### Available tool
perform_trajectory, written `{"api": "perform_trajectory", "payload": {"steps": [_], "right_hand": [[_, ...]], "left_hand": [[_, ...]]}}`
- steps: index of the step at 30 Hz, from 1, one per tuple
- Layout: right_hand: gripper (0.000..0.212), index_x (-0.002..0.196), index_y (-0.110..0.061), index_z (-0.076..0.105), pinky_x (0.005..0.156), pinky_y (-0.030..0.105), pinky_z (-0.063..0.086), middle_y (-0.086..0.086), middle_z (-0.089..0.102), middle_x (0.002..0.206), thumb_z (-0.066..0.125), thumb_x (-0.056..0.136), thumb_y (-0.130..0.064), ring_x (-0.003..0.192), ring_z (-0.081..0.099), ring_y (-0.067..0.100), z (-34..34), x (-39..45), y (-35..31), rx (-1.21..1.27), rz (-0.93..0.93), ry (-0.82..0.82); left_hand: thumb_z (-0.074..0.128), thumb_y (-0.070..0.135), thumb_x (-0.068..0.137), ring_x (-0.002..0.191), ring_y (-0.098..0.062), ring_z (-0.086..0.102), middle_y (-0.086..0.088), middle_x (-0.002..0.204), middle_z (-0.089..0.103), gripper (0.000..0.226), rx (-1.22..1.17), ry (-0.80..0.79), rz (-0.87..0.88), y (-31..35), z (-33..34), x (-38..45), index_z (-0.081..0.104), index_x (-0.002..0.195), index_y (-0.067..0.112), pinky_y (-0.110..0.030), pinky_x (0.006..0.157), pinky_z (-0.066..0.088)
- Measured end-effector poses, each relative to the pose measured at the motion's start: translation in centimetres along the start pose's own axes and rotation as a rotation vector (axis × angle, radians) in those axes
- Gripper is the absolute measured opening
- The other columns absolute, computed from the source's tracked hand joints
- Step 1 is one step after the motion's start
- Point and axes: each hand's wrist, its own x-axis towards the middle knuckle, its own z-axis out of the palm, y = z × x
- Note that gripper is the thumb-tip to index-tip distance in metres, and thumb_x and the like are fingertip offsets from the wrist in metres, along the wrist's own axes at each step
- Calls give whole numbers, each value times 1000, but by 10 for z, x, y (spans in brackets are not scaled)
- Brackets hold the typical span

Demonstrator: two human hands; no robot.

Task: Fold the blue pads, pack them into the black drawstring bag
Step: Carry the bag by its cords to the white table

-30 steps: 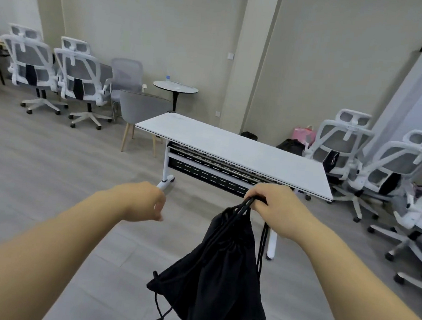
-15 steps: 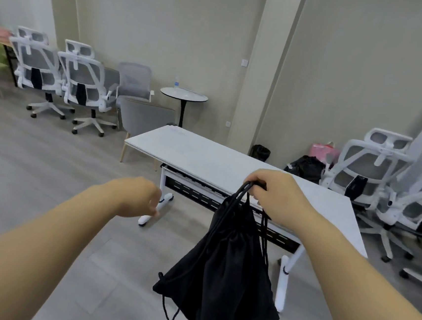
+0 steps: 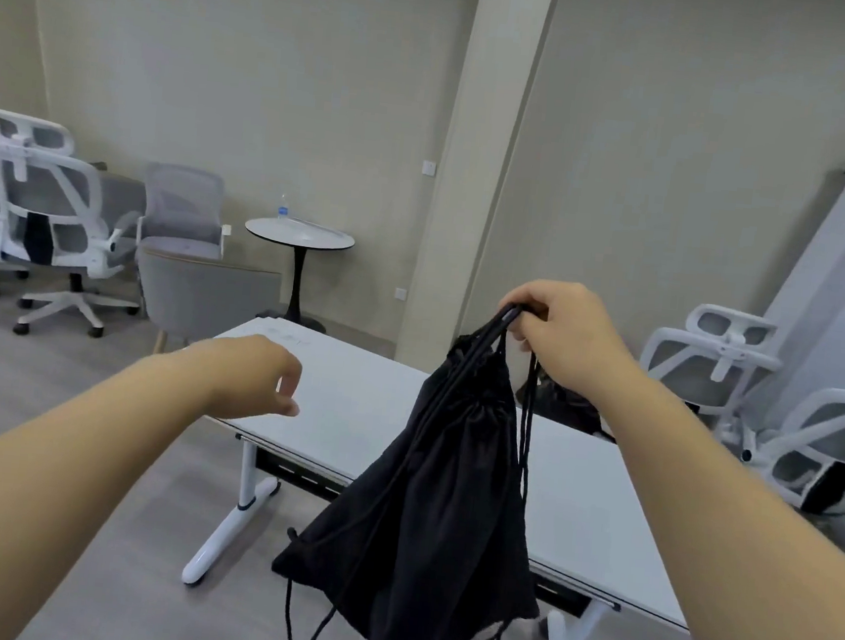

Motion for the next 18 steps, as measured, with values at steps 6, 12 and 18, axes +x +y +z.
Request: {"api": "perform_trajectory", "payload": {"steps": [6, 12, 18], "right_hand": [[29, 78, -21, 65, 78, 46, 56, 0, 62, 69, 49, 86, 3, 64, 57, 22, 24, 111, 29, 69, -15, 59], [36, 68, -27, 63, 76, 51, 56, 11, 66, 72, 49, 84, 2, 65, 59, 24, 71, 225, 79, 114, -6, 40], [40, 61, -26, 60, 74, 53, 56, 5, 62, 62, 47, 83, 4, 62, 58, 27, 116, 346, 129, 151, 35, 66]], "left_hand": [[56, 51, 86, 87, -16, 55, 7, 97, 54, 17, -11, -1, 6, -31, -15, 95, 51, 79, 37, -31, 75, 46], [57, 50, 86, 87, -16, 54, 6, 99, 55, 17, -9, 31, 9, -38, -12, 205, 52, 82, 34, -30, 72, 45], [56, 50, 86, 87, -16, 54, 8, 97, 54, 17, -53, 12, -35, -55, -13, 321, 53, 83, 34, -31, 72, 44]]}}
